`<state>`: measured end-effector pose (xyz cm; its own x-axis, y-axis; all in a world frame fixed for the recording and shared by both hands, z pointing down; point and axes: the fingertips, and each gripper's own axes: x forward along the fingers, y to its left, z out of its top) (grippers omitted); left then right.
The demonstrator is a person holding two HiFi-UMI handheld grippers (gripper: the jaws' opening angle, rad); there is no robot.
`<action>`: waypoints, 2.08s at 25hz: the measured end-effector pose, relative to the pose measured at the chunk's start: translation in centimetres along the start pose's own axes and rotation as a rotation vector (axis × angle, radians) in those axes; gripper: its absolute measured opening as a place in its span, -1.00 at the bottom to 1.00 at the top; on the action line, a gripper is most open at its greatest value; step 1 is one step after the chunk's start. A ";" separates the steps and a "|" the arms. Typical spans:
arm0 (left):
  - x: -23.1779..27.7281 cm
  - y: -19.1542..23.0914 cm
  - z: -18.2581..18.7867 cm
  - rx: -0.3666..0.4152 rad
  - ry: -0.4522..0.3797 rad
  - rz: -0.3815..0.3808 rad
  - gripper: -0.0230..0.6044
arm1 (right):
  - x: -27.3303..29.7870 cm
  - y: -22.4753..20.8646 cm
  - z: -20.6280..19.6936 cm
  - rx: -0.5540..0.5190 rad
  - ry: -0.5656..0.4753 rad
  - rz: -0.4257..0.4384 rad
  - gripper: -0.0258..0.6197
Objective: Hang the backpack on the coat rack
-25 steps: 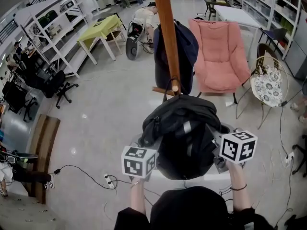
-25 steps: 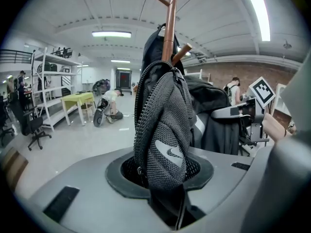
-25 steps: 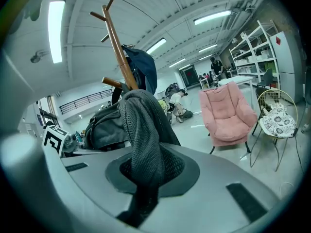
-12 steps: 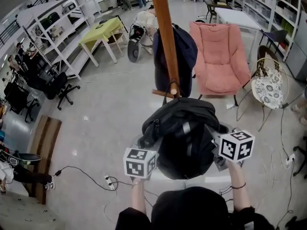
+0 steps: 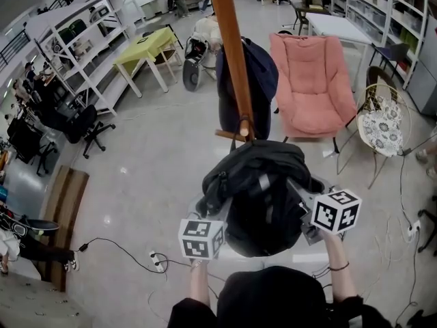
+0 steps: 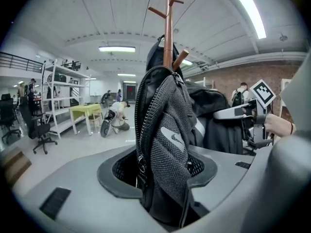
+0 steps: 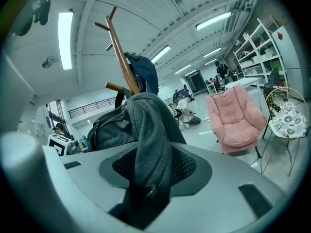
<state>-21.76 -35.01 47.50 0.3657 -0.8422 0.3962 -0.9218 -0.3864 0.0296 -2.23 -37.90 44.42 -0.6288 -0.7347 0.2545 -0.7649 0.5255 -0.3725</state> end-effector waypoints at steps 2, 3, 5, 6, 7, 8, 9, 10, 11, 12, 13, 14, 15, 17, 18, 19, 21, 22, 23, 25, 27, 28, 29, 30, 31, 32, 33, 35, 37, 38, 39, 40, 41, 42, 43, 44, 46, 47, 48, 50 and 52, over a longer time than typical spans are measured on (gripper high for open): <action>-0.2 0.0 -0.2 -0.004 -0.005 0.009 -0.23 | -0.1 0.1 -0.2 0.007 -0.007 0.006 -0.43; -0.4 0.0 -0.3 -0.007 -0.007 0.015 -0.20 | -0.3 0.0 -0.2 0.012 -0.013 0.003 -0.41; -0.8 0.0 -0.5 -0.016 -0.016 0.030 -0.15 | -0.7 -0.1 -0.2 0.012 -0.026 -0.003 -0.39; -1.1 0.0 -0.6 -0.022 -0.021 0.038 -0.13 | -0.9 -0.2 -0.1 0.006 -0.032 -0.005 -0.38; -1.4 0.1 -0.7 -0.027 -0.026 0.044 -0.13 | -1.2 -0.2 0.0 -0.003 -0.040 -0.009 -0.38; -1.7 0.1 -0.8 -0.030 -0.029 0.049 -0.13 | -1.5 -0.2 0.1 -0.013 -0.047 -0.014 -0.38; -2.0 0.1 -0.8 -0.033 -0.032 0.054 -0.13 | -1.8 -0.2 0.3 -0.020 -0.055 -0.018 -0.37; -2.2 0.1 -0.7 -0.035 -0.035 0.059 -0.14 | -2.1 -0.3 0.6 -0.023 -0.061 -0.019 -0.38; -2.5 0.1 -0.5 -0.039 -0.039 0.064 -0.14 | -2.4 -0.3 0.8 -0.020 -0.068 -0.018 -0.38; -2.9 0.1 -0.4 -0.043 -0.044 0.071 -0.14 | -2.8 -0.2 1.1 -0.014 -0.074 -0.015 -0.38; -3.3 0.2 -0.3 -0.045 -0.051 0.080 -0.14 | -3.2 -0.2 1.2 -0.010 -0.081 -0.012 -0.38; -3.7 0.2 -0.2 -0.043 -0.058 0.089 -0.14 | -3.5 -0.1 1.4 -0.010 -0.089 -0.009 -0.38; -4.2 0.3 -0.1 -0.037 -0.066 0.098 -0.14 | -3.9 0.0 1.5 -0.013 -0.096 -0.006 -0.38; -5.2 0.4 0.2 -0.027 -0.083 0.114 -0.14 | -4.7 0.1 1.8 -0.021 -0.109 -0.001 -0.38; -5.6 0.4 0.3 -0.026 -0.090 0.120 -0.15 | -5.1 0.0 2.0 -0.026 -0.116 -0.002 -0.38; -5.9 0.3 0.5 -0.024 -0.094 0.124 -0.16 | -5.5 -0.1 2.2 -0.031 -0.125 -0.008 -0.38; -6.1 0.0 0.7 -0.011 -0.095 0.132 -0.20 | -6.2 -0.5 2.6 -0.040 -0.147 -0.025 -0.38; -6.2 -0.1 0.7 -0.002 -0.094 0.137 -0.25 | -6.5 -0.6 2.7 -0.046 -0.157 -0.031 -0.42; -6.4 -0.2 0.8 0.005 -0.097 0.144 -0.29 | -6.7 -0.7 2.8 -0.051 -0.165 -0.034 -0.46; -7.0 -0.3 1.1 0.010 -0.115 0.163 -0.43 | -7.2 -0.6 3.1 -0.057 -0.179 -0.034 -0.50; -7.9 -0.2 1.4 0.010 -0.140 0.179 -0.56 | -7.7 -0.4 3.2 -0.064 -0.188 -0.035 -0.55; -8.3 -0.2 1.6 0.014 -0.150 0.187 -0.58 | -7.9 -0.3 3.2 -0.072 -0.192 -0.039 -0.60; -8.6 -0.1 1.8 0.020 -0.157 0.198 -0.61 | -8.1 -0.2 3.2 -0.082 -0.195 -0.046 -0.67; -8.9 0.1 2.0 0.026 -0.161 0.211 -0.64 | -8.3 -0.3 3.3 -0.092 -0.198 -0.053 -0.72; -9.1 0.3 2.1 0.030 -0.165 0.226 -0.67 | -8.4 -0.4 3.4 -0.101 -0.201 -0.058 -0.75; -9.2 0.5 2.3 0.031 -0.169 0.241 -0.70 | -8.4 -0.5 3.6 -0.107 -0.203 -0.061 -0.78; -9.4 0.6 2.5 0.029 -0.174 0.254 -0.74 | -8.5 -0.5 3.7 -0.111 -0.206 -0.062 -0.80; -9.7 1.0 2.6 0.024 -0.181 0.274 -0.77 | -8.5 -0.5 4.0 -0.117 -0.213 -0.061 -0.83; -10.0 1.5 2.4 0.020 -0.186 0.291 -0.79 | -8.6 -0.4 4.1 -0.125 -0.222 -0.064 -0.84; -10.1 1.7 2.3 0.015 -0.189 0.298 -0.81 | -8.7 -0.5 4.1 -0.131 -0.228 -0.066 -0.84; -10.2 1.8 2.3 0.008 -0.194 0.303 -0.82 | -8.7 -0.5 4.2 -0.138 -0.235 -0.068 -0.86; -10.3 1.9 2.3 0.001 -0.201 0.307 -0.83 | -8.7 -0.5 4.3 -0.147 -0.240 -0.068 -0.87; -10.3 1.9 2.4 -0.004 -0.208 0.310 -0.83 | -8.7 -0.5 4.4 -0.156 -0.243 -0.069 -0.88; -10.4 1.9 2.6 -0.007 -0.215 0.313 -0.84 | -8.7 -0.5 4.5 -0.169 -0.244 -0.072 -0.88; -10.4 2.0 2.9 -0.006 -0.222 0.317 -0.84 | -8.6 -0.4 4.6 -0.183 -0.245 -0.078 -0.88; -10.5 2.0 3.1 -0.001 -0.228 0.319 -0.84 | -8.6 -0.3 4.7 -0.194 -0.246 -0.085 -0.88; -10.5 2.1 3.5 0.009 -0.233 0.319 -0.84 | -8.5 -0.2 4.9 -0.208 -0.251 -0.093 -0.88; -10.4 2.0 3.4 0.010 -0.229 0.318 -0.84 | -8.5 -0.2 4.9 -0.212 -0.253 -0.094 -0.88; -10.3 2.0 3.3 0.008 -0.223 0.316 -0.84 | -8.4 -0.2 4.9 -0.212 -0.252 -0.094 -0.88; -10.2 1.9 3.2 0.005 -0.214 0.313 -0.84 | -8.3 -0.5 4.8 -0.207 -0.247 -0.095 -0.88; -10.1 1.8 3.1 0.009 -0.209 0.317 -0.84 | -8.3 -0.8 4.7 -0.197 -0.243 -0.097 -0.88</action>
<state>-26.77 -28.35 40.67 0.0820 -0.9786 0.1888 -0.9926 -0.0972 -0.0729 4.23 -34.26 38.43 -0.5176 -0.8541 0.0510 -0.8471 0.5032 -0.1711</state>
